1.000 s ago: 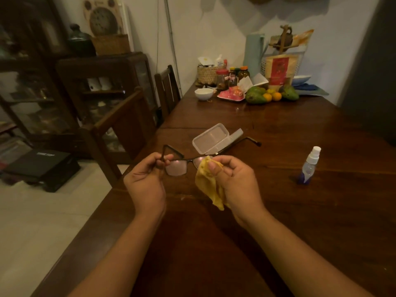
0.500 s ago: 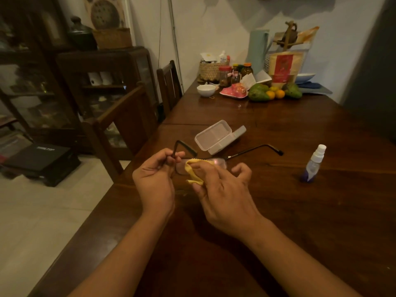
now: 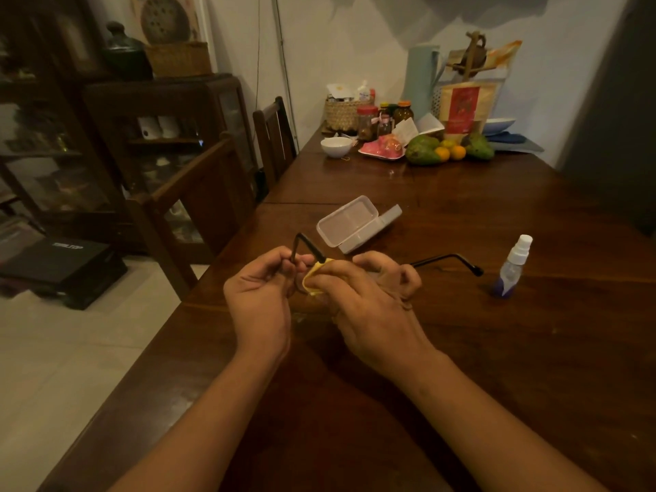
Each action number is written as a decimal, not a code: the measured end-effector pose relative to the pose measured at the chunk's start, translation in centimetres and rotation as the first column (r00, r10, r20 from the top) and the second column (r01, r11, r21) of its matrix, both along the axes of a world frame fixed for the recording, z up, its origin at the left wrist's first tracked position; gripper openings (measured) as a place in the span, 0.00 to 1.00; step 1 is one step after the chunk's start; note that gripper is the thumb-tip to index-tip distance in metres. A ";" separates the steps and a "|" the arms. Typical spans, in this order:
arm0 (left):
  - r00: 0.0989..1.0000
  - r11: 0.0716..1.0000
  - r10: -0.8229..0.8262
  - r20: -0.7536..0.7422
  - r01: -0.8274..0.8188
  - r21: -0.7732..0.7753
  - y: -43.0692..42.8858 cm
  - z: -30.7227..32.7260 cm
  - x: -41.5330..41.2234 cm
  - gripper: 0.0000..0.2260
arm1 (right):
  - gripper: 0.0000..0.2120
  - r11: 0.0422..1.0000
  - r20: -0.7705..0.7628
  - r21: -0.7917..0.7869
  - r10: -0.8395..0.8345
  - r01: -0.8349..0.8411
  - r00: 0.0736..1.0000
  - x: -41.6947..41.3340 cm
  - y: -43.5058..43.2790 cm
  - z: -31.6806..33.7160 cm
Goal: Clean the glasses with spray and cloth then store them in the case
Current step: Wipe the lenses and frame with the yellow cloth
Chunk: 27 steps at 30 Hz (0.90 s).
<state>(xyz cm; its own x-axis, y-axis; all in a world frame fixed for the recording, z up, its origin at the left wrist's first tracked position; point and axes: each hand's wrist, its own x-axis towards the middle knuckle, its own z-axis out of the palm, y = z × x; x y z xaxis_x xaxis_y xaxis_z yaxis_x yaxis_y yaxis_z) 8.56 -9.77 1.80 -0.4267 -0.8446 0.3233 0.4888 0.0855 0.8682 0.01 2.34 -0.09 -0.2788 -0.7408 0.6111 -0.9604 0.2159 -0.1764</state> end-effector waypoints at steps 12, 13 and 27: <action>0.995 0.992 -0.062 -0.076 0.069 0.105 -0.1 0.2 0.1 0.13 | 0.23 0.993 0.013 0.072 0.098 -0.099 0.995 -0.2 0.1 -0.3; 0.996 0.991 -0.057 -0.073 0.065 0.120 -0.2 0.2 0.1 0.13 | 0.23 0.992 0.009 0.066 0.107 -0.108 0.994 -0.2 0.2 -0.3; 0.998 0.994 -0.058 -0.029 0.060 0.096 -0.2 0.4 0.4 0.13 | 0.18 0.993 -0.120 -0.058 0.092 -0.100 0.988 -2.2 0.7 -1.0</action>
<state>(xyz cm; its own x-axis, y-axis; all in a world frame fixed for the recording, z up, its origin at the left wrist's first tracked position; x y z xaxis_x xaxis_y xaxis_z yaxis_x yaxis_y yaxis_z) 8.93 -9.96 2.23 -0.4689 -0.8463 0.2528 0.5135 -0.0283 0.8576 -2.18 3.03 -1.11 -0.1321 -0.7193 0.6821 -0.9909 0.1138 -0.0719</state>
